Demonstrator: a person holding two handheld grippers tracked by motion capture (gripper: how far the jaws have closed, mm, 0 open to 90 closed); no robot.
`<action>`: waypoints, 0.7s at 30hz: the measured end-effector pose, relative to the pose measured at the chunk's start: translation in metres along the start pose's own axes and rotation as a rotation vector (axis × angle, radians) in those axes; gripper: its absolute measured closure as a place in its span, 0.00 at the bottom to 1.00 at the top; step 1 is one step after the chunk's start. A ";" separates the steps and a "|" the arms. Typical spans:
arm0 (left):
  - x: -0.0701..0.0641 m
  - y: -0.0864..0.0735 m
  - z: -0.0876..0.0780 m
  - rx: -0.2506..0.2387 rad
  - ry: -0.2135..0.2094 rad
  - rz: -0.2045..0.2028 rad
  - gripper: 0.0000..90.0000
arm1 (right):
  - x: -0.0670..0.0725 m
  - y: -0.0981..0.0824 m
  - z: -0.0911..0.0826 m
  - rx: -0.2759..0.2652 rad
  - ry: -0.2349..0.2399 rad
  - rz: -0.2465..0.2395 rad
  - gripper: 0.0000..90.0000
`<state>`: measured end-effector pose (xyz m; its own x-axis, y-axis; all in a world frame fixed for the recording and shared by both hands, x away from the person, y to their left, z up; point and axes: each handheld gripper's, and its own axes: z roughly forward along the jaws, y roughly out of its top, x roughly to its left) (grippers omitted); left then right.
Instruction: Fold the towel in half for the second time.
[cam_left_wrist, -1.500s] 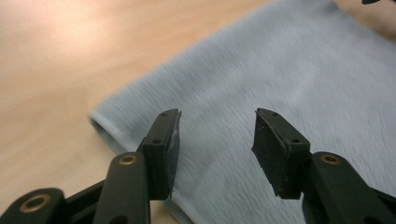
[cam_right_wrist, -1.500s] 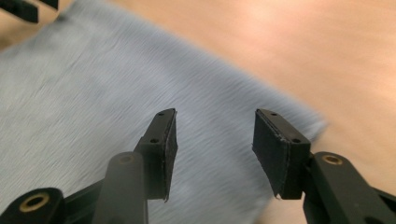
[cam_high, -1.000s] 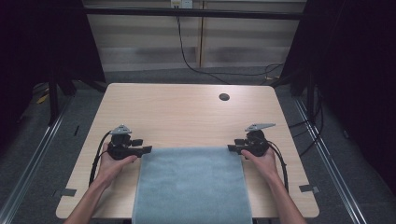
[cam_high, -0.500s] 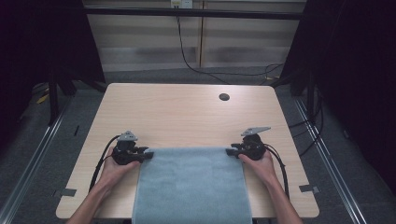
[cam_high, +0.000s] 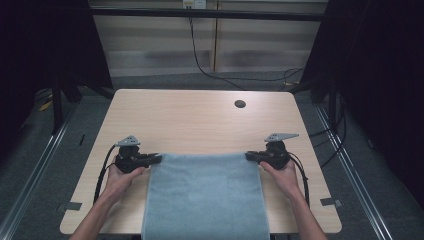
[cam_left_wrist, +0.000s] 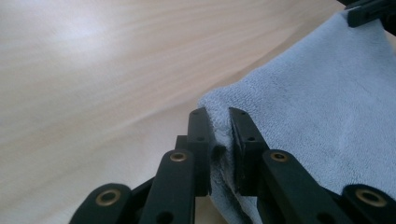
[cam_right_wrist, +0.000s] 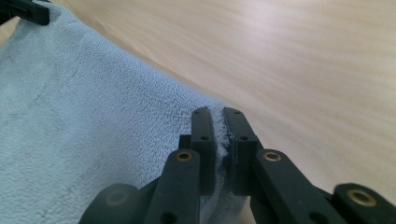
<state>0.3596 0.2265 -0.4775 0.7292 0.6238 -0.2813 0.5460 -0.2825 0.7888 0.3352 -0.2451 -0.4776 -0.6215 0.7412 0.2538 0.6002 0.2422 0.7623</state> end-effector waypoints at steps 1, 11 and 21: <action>-0.001 0.003 -0.001 -0.019 -0.004 0.000 0.90 | 0.000 0.003 -0.001 -0.008 -0.003 -0.005 0.93; 0.004 0.049 -0.007 -0.090 0.016 0.024 0.90 | -0.002 0.038 -0.020 -0.094 -0.028 -0.039 0.93; 0.012 0.101 -0.012 -0.169 0.058 0.036 0.90 | -0.014 0.082 -0.029 -0.167 -0.073 -0.049 0.94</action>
<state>0.4188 0.2143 -0.3946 0.7194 0.6578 -0.2231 0.4392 -0.1820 0.8798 0.3785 -0.2536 -0.4018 -0.6065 0.7757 0.1745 0.4744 0.1769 0.8624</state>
